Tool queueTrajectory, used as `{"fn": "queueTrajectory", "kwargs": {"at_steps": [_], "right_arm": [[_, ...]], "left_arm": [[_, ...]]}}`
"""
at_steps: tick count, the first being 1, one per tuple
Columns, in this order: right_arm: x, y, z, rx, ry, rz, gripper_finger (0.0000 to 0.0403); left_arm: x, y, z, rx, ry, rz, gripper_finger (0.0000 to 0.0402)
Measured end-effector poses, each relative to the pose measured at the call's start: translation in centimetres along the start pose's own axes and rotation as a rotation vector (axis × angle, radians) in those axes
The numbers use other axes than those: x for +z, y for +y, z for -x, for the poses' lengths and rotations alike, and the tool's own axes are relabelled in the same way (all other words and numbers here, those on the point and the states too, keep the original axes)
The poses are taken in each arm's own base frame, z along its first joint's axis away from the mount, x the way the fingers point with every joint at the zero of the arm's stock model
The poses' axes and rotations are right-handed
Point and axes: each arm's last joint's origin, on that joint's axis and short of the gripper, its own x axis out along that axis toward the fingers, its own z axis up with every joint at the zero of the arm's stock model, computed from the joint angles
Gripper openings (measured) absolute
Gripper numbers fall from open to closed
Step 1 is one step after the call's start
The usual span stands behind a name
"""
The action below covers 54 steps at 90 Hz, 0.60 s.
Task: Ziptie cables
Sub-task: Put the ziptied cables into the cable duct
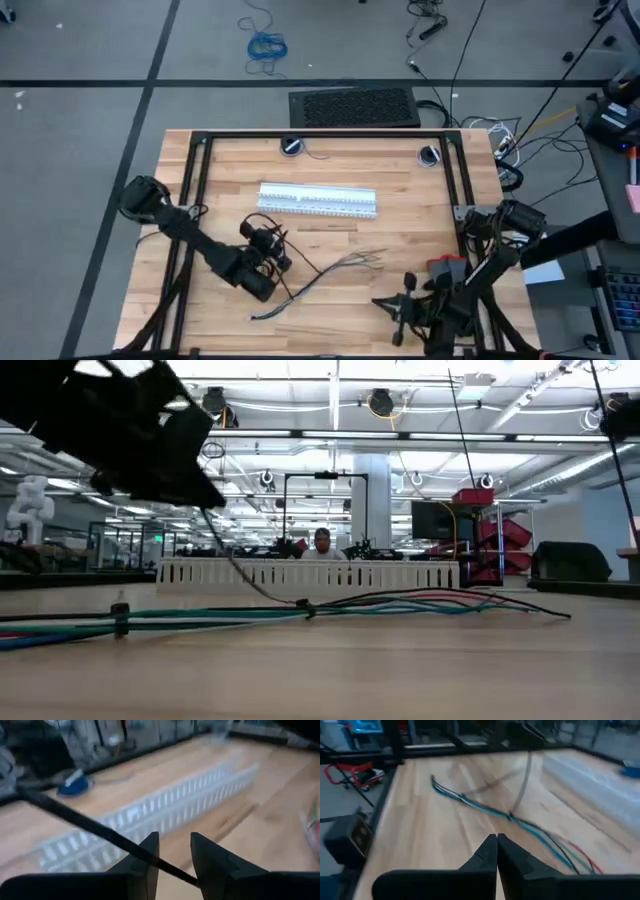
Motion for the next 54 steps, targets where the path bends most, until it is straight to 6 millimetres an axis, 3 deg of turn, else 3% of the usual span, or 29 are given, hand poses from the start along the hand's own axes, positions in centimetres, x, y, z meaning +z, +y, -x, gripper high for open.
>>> {"fn": "queueTrajectory", "kwargs": {"at_steps": [10,20,42,54], "right_arm": [[1.0,0.7,0.1,0.031,-0.048,0.056,0.0000],[1.2,0.2,0.5,0.019,-0.051,0.100,0.0000],[0.7,-5.5,0.8,-0.038,-0.050,0.003,0.0000],[0.6,-8.2,1.5,-0.038,-0.062,-0.039,0.0000]], "left_arm": [[-0.4,0.1,0.8,0.005,-0.114,0.060,0.0111],[-0.9,0.0,2.5,-0.030,-0.187,0.076,0.0111],[-1.1,-0.2,4.5,-0.080,-0.220,0.006,0.0111],[-0.2,-1.8,5.0,-0.144,-0.170,-0.005,0.0111]]}}
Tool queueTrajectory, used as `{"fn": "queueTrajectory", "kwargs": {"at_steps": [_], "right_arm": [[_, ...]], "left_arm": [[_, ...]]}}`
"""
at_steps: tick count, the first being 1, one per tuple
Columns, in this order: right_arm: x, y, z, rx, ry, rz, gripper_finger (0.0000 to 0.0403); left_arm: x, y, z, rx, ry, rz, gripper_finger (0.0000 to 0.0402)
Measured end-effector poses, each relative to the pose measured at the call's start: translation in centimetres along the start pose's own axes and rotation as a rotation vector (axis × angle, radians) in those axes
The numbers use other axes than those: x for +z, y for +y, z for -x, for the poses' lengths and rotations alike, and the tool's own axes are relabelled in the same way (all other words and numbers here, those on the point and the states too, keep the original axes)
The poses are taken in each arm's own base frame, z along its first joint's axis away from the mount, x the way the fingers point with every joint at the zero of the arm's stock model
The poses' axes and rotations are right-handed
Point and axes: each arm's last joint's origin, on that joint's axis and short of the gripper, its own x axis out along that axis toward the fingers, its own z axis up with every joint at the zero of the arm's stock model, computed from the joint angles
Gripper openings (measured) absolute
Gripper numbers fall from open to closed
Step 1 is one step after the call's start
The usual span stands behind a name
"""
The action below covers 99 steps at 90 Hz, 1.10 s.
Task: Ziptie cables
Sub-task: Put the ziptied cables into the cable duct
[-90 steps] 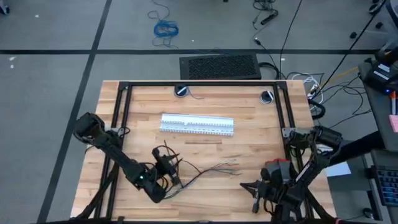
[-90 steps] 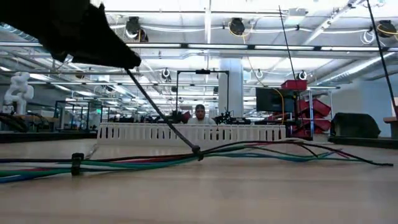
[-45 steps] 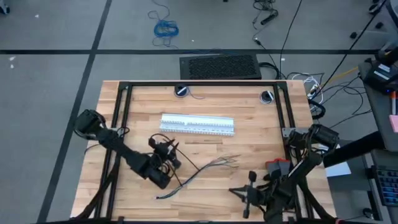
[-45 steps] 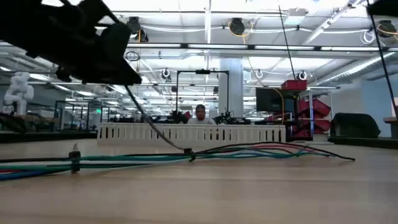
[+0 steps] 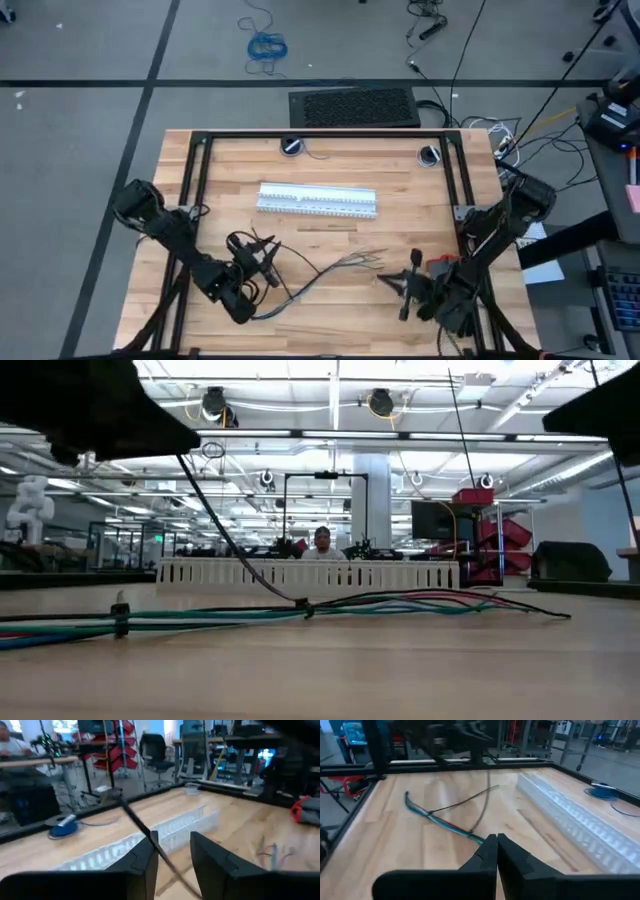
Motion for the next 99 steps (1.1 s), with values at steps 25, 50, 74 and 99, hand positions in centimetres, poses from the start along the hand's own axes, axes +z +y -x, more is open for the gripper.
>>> {"fn": "queueTrajectory", "kwargs": {"at_steps": [25,50,74,99], "right_arm": [[2.3,0.5,1.1,0.075,-0.091,-0.011,0.0000],[2.0,0.2,0.9,0.023,-0.090,0.028,0.0000],[1.1,-0.7,-2.6,0.187,0.092,-0.107,0.0000],[1.8,-2.8,-7.4,0.223,0.153,-0.070,0.0040]], "left_arm": [[4.1,-4.4,0.3,-0.508,-0.092,-0.092,0.0111],[3.1,-1.8,-4.7,-0.621,-0.119,-0.026,0.0111],[1.3,0.4,-5.5,-0.553,-0.071,0.018,0.0111],[-2.1,0.6,-1.9,-0.255,0.077,-0.131,0.0111]]}}
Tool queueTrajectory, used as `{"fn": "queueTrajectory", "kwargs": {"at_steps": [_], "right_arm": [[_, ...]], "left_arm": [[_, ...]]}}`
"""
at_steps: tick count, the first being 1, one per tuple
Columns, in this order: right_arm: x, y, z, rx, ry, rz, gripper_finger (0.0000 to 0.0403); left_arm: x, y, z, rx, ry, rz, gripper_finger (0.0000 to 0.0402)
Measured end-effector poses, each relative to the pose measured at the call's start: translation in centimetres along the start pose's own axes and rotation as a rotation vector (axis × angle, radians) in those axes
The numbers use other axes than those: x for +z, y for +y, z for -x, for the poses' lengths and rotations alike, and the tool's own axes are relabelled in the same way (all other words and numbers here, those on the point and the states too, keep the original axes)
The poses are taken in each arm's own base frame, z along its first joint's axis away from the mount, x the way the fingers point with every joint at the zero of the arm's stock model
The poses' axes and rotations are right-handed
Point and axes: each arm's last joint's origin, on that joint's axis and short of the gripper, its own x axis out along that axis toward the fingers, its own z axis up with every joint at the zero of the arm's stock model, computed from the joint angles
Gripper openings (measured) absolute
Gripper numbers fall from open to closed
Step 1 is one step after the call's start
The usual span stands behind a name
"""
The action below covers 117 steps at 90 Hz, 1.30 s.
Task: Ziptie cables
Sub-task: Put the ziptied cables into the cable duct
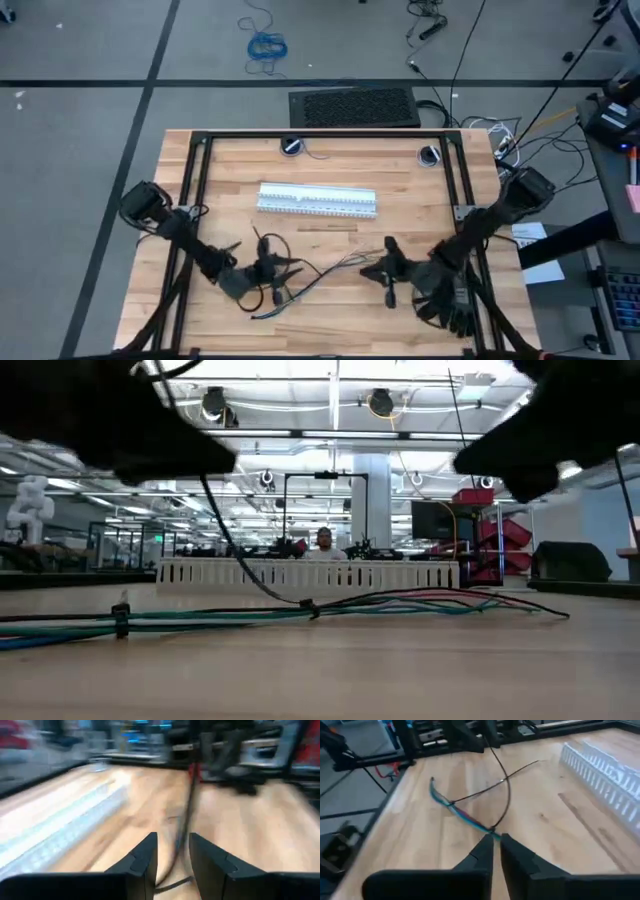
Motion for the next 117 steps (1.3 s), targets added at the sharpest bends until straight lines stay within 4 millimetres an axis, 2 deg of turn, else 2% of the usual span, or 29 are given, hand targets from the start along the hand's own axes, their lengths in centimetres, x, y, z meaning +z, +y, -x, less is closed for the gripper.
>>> {"fn": "queueTrajectory", "kwargs": {"at_steps": [5,10,20,29,47,55,67,85,100,117], "right_arm": [[0.8,-0.3,-0.6,-0.005,-0.011,0.020,0.0054],[1.4,-0.7,-1.2,-0.018,-0.010,0.033,0.0066],[2.3,-1.4,-2.3,-0.013,0.045,0.036,0.0083],[2.1,-1.7,-3.4,-0.011,0.109,0.027,0.0088],[-0.8,-1.5,-6.1,-0.029,0.219,0.091,0.0085],[-1.2,-1.9,-7.7,-0.057,0.236,0.144,0.0085],[-0.5,-2.3,-9.6,-0.055,0.237,0.225,0.0085],[1.7,-3.0,-11.7,0.031,0.286,0.371,0.0084],[3.4,-4.5,-12.9,0.100,0.359,0.487,0.0084],[4.0,-6.7,-14.1,0.178,0.433,0.521,0.0084]], "left_arm": [[-0.7,1.1,0.2,0.181,-0.011,-0.067,0.0111],[-0.9,2.5,0.1,0.298,-0.023,-0.059,0.0111],[-1.3,6.1,-0.4,0.393,0.032,0.057,0.0111],[-1.6,7.5,-0.3,0.420,0.032,0.152,0.0111],[-0.7,8.3,0.0,0.444,-0.022,0.312,0.0111],[-0.8,8.8,-0.6,0.468,-0.019,0.407,0.0111],[-1.2,9.1,-1.1,0.466,0.050,0.431,0.0111],[-1.8,9.7,-0.9,0.483,0.123,0.433,0.0111],[0.0,7.8,-0.6,0.391,0.112,0.350,0.0111],[0.7,9.1,-0.3,0.453,0.177,0.239,0.0111]]}}
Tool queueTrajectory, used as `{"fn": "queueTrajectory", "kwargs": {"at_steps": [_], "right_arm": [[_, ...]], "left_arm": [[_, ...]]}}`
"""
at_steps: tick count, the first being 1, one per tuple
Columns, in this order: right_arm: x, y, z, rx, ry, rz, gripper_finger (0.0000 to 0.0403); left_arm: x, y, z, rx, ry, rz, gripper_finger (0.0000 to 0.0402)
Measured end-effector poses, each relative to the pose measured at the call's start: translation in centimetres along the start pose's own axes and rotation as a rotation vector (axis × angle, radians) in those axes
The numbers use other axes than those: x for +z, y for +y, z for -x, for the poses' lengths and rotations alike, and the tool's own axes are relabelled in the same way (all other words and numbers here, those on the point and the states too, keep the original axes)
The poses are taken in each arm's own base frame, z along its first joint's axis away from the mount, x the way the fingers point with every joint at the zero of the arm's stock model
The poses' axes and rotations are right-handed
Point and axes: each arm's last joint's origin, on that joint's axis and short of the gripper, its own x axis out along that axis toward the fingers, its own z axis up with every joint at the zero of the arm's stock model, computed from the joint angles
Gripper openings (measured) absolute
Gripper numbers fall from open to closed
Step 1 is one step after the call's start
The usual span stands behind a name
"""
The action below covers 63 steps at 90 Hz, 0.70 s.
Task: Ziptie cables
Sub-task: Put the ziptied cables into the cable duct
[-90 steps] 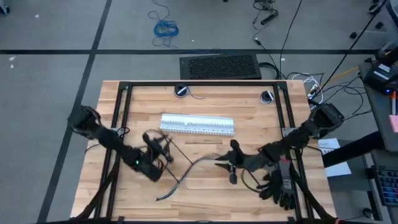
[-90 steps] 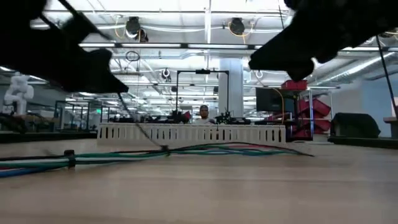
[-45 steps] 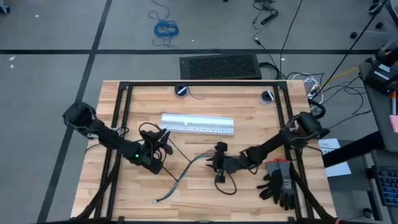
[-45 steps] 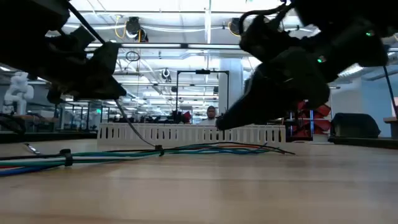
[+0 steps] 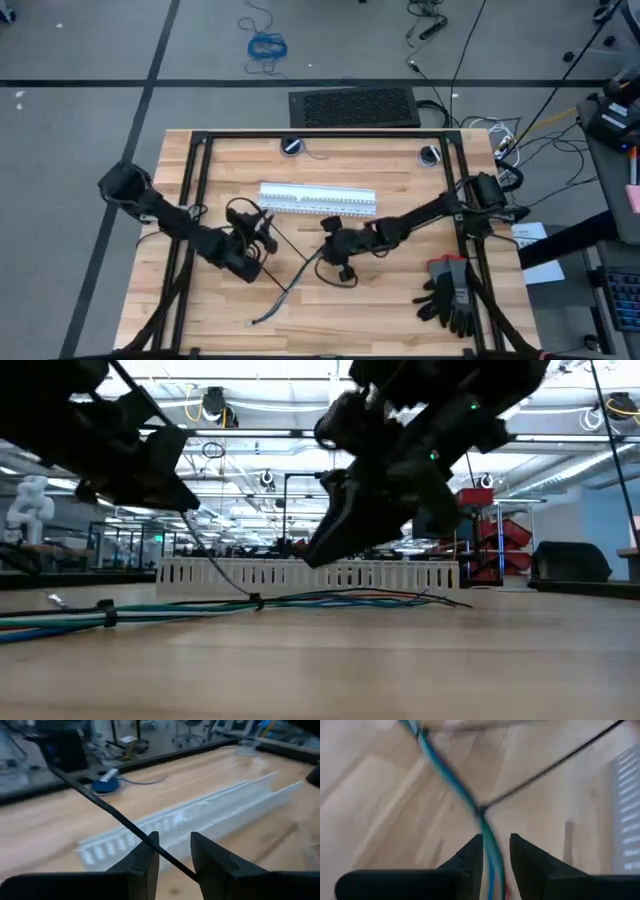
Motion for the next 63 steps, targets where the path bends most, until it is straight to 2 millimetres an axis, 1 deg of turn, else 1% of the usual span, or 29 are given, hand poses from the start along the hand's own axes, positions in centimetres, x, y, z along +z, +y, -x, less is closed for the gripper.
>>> {"fn": "queueTrajectory", "kwargs": {"at_steps": [8,13,19,34,43,51,63], "right_arm": [[-0.7,-0.5,-0.6,0.018,0.042,0.019,0.0084],[-1.3,-0.6,-1.1,0.019,0.061,0.049,0.0084],[-1.7,-0.6,-1.6,0.030,0.074,0.083,0.0084],[-2.0,-0.9,-2.3,0.069,0.060,0.082,0.0084],[-2.3,-1.0,-2.5,0.074,0.083,0.032,0.0080],[-2.6,-0.9,-2.4,0.080,0.129,-0.018,0.0062],[-3.2,-0.7,-2.3,0.053,0.198,-0.063,0.0012]], "left_arm": [[-0.1,0.1,0.0,-0.010,0.054,0.028,0.0111],[0.0,-0.4,0.1,-0.045,0.081,0.070,0.0111],[0.0,-0.7,0.3,-0.081,0.108,0.077,0.0111],[0.1,-1.7,0.9,-0.154,0.095,0.119,0.0111],[0.8,-3.0,1.7,-0.247,0.062,0.131,0.0111],[1.9,-4.3,2.7,-0.311,0.010,0.139,0.0111],[2.7,-4.8,4.3,-0.259,-0.132,0.114,0.0111]]}}
